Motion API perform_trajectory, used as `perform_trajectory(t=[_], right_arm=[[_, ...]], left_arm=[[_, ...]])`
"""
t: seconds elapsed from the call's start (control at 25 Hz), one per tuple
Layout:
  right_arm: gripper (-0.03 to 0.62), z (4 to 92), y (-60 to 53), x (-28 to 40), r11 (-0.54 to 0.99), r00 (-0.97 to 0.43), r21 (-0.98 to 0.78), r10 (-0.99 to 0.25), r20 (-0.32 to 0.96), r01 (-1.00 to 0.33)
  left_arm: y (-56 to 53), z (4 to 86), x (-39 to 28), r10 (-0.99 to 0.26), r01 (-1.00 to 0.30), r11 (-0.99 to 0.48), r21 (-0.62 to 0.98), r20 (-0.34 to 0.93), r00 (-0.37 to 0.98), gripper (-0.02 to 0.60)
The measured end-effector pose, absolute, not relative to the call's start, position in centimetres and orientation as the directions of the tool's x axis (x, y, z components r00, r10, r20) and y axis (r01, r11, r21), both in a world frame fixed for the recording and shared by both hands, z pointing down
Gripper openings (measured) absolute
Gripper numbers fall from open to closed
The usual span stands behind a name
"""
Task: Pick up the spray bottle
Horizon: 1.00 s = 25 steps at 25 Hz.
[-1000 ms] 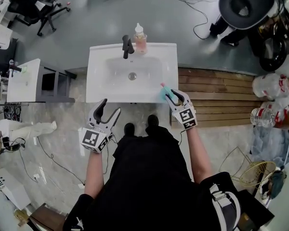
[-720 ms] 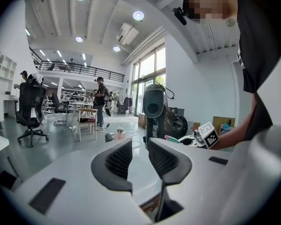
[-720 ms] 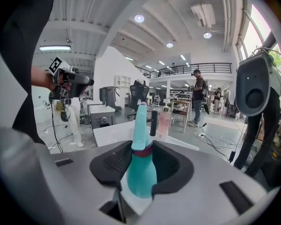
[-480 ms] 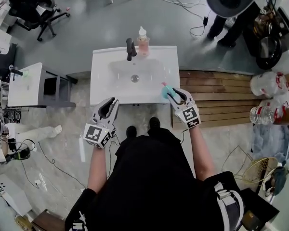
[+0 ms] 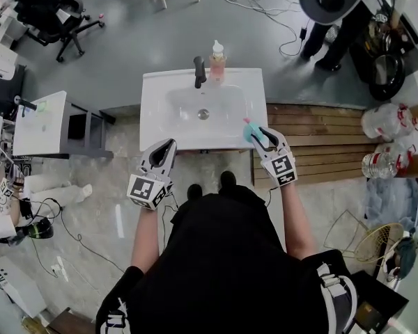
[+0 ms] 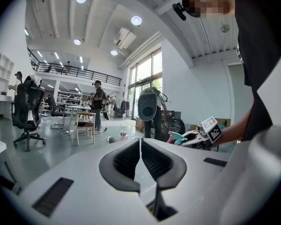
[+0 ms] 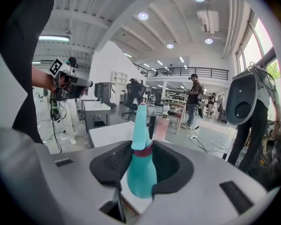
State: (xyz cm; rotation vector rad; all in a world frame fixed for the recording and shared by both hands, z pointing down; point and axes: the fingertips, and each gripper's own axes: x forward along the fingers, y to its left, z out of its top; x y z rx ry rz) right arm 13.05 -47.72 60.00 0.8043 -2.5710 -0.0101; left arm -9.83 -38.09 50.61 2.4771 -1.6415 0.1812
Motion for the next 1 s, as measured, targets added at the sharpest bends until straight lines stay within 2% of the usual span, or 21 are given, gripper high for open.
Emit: perform_trajectory(t=[1.0], right_arm=[[0.146,59.7,-41.4,5.4,0.736,-0.640,0.145,-0.654,0.402,-0.661]], left_arm=[[-33.2,51.4,-21.0,-0.871,-0.896,-0.441,0.047,0.219,0.440,0.028]])
